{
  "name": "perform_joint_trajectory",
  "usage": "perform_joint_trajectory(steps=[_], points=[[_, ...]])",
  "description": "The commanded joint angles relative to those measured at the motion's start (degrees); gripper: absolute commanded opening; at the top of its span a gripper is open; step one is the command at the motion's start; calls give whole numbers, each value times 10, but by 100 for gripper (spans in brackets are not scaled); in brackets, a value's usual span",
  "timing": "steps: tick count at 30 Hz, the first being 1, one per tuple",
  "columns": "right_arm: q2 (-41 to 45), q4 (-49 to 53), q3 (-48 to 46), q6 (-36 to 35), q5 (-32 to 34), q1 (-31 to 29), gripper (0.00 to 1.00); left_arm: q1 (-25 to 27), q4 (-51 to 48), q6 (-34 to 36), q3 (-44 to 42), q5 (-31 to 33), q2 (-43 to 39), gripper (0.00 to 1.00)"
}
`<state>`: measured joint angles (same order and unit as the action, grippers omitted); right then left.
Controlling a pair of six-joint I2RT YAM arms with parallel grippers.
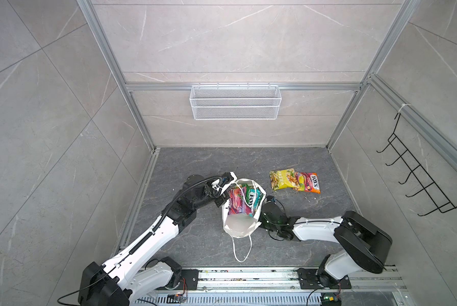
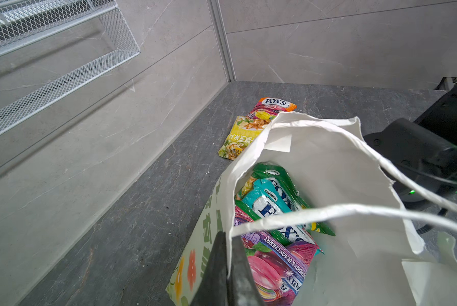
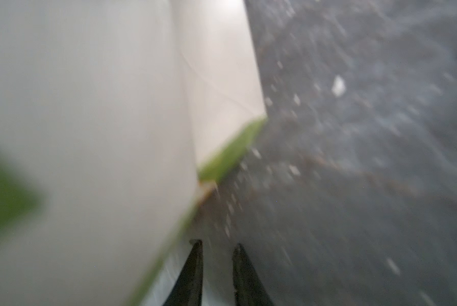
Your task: Take the snacks out of the paper bag
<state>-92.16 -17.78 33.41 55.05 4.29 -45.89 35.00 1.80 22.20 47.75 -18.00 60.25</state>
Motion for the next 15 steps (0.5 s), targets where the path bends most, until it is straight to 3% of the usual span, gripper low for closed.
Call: perform_joint_trajectory(steps=[1, 6, 10, 15], points=[[-56, -104, 39, 29, 11, 18, 25, 4, 57, -14, 10, -12, -33, 0], [-138, -164, 102, 4, 24, 40, 24, 2, 78, 8, -17, 9, -38, 0], [-199, -158, 197, -43, -7, 51, 24, 2, 87, 29, -25, 16, -18, 0], [-191, -142, 218, -76, -27, 71, 24, 2, 103, 30, -48, 22, -6, 0]])
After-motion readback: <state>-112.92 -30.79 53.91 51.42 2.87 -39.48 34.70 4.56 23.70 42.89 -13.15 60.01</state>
